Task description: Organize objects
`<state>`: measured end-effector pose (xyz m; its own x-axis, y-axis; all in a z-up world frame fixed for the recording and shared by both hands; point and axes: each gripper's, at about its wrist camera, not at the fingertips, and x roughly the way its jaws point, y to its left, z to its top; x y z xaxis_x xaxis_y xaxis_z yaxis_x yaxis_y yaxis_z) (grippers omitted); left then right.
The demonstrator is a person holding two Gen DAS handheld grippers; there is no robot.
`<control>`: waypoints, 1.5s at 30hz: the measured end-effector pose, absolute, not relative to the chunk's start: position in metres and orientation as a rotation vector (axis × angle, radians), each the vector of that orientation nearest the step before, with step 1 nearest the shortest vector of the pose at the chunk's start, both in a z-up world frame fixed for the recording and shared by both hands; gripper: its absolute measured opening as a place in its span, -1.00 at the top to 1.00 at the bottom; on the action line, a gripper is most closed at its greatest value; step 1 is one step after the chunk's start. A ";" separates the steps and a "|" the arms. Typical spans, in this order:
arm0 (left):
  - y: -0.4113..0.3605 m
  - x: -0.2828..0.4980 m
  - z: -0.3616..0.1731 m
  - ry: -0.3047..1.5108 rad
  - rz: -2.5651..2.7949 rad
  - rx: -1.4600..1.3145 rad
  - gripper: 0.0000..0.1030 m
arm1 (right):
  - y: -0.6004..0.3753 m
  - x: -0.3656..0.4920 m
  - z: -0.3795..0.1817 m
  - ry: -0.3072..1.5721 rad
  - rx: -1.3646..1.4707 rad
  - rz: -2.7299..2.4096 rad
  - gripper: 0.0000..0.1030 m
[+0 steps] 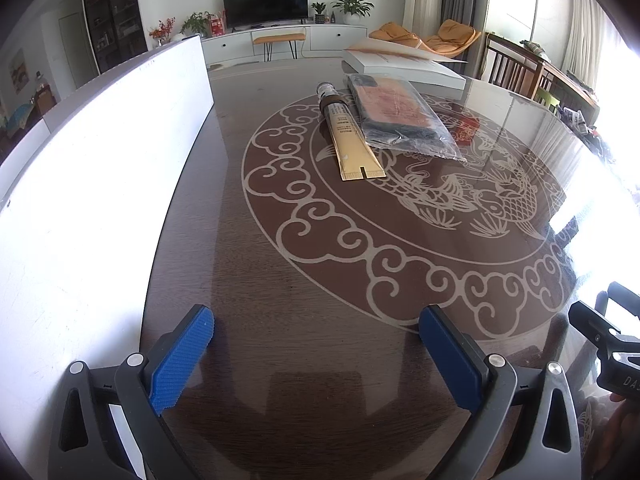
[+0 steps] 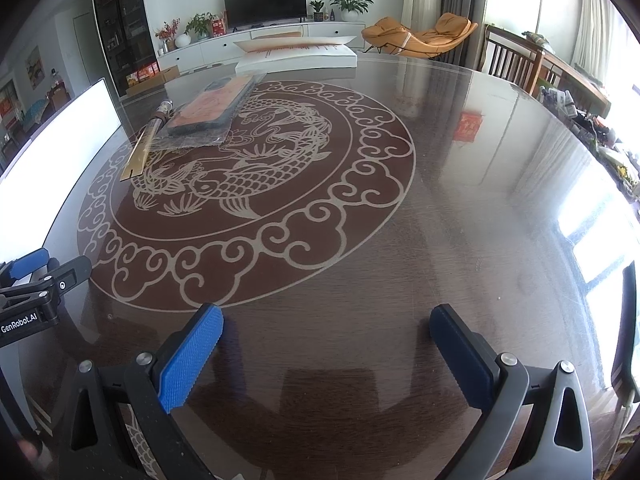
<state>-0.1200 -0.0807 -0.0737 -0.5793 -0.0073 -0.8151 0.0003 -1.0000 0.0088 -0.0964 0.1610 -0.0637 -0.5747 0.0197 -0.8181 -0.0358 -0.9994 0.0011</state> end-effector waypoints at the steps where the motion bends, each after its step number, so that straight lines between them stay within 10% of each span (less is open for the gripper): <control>1: -0.081 -0.120 -0.074 -0.012 -2.788 1.439 -1.00 | 0.160 -0.097 -0.064 0.015 -1.438 2.756 -1.00; 30: -0.084 -0.310 -0.073 0.177 -2.611 1.431 -0.75 | 0.158 -0.098 -0.066 0.013 -1.438 2.764 -1.00; 32: -0.084 -0.308 -0.076 0.140 -2.607 1.388 -0.64 | 0.158 -0.098 -0.066 0.013 -1.438 2.764 -1.00; 35: -0.083 -0.295 -0.072 0.101 -2.657 1.320 0.26 | 0.159 -0.098 -0.066 0.013 -1.438 2.764 -1.00; 37: -0.084 -0.282 -0.071 0.077 -2.665 1.310 0.49 | 0.159 -0.098 -0.066 0.013 -1.439 2.764 -1.00; 45: -0.079 -0.177 -0.074 0.041 -2.723 1.328 0.50 | 0.159 -0.098 -0.066 0.020 -1.438 2.768 -1.00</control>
